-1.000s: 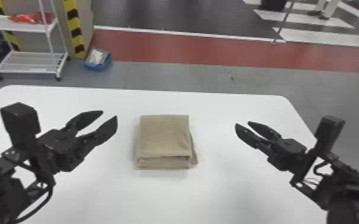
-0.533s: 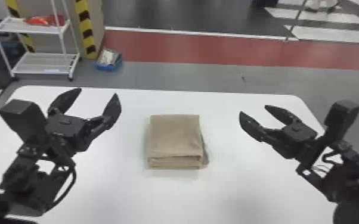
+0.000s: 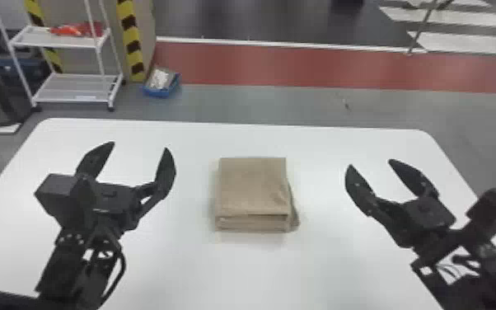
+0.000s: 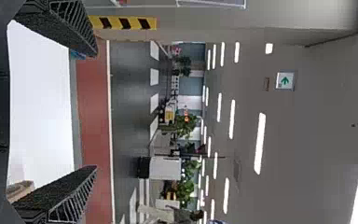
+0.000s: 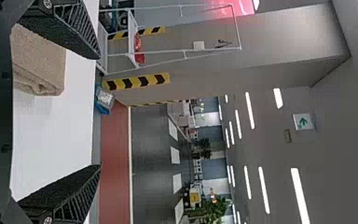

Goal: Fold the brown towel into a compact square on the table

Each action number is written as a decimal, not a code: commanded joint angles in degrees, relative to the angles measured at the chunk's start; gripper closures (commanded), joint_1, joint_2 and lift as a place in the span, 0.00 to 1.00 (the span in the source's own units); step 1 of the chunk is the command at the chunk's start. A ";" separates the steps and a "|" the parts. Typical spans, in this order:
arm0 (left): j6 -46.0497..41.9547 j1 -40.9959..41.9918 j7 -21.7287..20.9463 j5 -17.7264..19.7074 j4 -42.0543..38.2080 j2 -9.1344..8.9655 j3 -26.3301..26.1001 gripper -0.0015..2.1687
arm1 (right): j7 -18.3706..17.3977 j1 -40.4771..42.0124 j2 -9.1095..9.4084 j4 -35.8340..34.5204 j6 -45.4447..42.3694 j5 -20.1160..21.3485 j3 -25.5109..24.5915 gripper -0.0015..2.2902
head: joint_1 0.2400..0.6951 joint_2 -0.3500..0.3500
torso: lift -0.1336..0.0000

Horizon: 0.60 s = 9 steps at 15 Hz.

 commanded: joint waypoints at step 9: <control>2.26 0.74 1.65 -3.50 -0.59 0.95 1.48 0.01 | -7.23 6.01 0.07 -1.78 -0.73 -4.70 -1.97 0.03 | 1.00 0.32 | 0.07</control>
